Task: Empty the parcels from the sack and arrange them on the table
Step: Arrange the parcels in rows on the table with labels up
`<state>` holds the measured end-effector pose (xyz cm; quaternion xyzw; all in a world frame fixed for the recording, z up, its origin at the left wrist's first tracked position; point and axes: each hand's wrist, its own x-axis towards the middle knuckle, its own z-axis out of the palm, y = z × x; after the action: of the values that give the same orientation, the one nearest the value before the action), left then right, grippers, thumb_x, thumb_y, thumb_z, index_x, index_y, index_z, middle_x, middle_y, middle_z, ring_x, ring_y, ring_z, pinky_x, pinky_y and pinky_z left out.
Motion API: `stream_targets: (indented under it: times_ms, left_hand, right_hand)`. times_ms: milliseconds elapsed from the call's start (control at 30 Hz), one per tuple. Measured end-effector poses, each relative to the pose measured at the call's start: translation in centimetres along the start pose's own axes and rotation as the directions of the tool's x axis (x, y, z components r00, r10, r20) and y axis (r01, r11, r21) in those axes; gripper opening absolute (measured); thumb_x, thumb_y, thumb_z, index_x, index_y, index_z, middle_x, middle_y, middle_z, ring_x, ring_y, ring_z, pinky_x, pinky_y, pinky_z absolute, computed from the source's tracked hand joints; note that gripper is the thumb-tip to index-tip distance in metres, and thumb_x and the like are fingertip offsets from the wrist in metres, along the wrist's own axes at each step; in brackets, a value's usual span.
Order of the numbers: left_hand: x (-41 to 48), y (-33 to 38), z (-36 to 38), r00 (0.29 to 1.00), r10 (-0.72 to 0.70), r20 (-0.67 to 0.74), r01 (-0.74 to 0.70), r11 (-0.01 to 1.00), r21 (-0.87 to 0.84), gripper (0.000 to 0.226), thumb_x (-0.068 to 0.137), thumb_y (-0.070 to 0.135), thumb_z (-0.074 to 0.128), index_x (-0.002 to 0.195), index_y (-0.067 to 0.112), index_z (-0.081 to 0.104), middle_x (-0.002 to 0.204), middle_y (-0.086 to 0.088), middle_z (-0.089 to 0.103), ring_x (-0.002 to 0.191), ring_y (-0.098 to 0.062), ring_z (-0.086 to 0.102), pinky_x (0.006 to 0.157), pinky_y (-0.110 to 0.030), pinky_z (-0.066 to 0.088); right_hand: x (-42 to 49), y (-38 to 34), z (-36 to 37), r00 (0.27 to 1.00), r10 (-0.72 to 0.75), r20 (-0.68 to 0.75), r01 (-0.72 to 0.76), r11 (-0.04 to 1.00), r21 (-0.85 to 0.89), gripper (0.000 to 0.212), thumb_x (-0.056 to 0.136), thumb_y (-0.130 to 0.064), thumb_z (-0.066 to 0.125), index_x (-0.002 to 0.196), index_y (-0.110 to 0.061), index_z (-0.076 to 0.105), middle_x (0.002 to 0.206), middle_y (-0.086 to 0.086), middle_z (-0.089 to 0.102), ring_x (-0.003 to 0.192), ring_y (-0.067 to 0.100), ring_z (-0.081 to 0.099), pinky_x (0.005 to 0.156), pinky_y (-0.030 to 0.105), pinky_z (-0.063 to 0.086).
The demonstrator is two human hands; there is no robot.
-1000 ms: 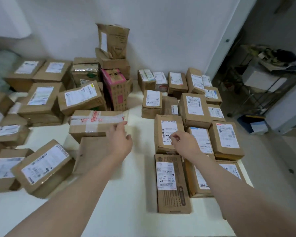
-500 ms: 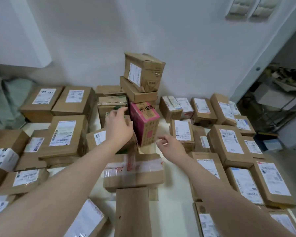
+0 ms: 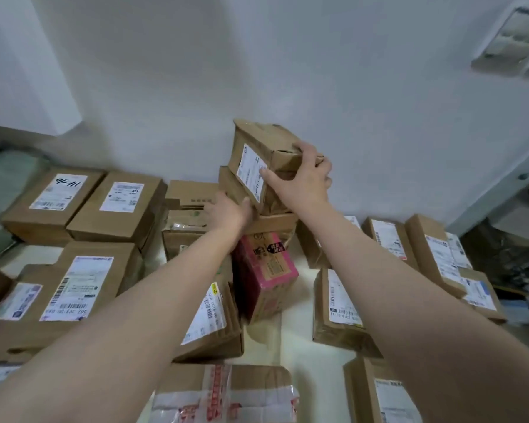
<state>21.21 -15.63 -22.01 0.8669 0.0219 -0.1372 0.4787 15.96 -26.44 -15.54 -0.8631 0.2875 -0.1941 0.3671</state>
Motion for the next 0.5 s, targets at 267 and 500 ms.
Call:
stream_targets:
  times_ms: [267, 500]
  left_hand:
    - [-1.0, 1.1, 2.1, 0.998, -0.012, 0.056, 0.012, 1.000, 0.008, 0.078, 0.090, 0.049, 0.058, 0.152, 0.019, 0.023, 0.152, -0.017, 0.026, 0.140, -0.034, 0.026, 0.112, -0.045, 0.027]
    - [-5.1, 2.2, 0.6, 0.991, 0.130, 0.028, -0.120, 0.963, -0.241, 0.064, 0.097, 0.020, 0.049, 0.153, 0.017, 0.018, 0.143, -0.003, 0.043, 0.107, -0.018, 0.049, 0.083, -0.027, 0.037]
  right_hand:
    - [-1.4, 4.6, -2.1, 0.968, 0.246, -0.048, -0.209, 0.897, 0.390, 0.072, 0.071, -0.046, 0.071, 0.129, -0.041, 0.028, 0.131, 0.003, 0.029, 0.091, 0.008, 0.050, 0.087, 0.037, 0.051]
    - [-5.3, 7.3, -4.8, 0.863, 0.502, 0.054, -0.380, 0.576, 0.723, 0.071, 0.077, -0.045, 0.073, 0.133, -0.039, 0.029, 0.136, 0.003, 0.041, 0.111, 0.025, 0.055, 0.076, 0.049, 0.060]
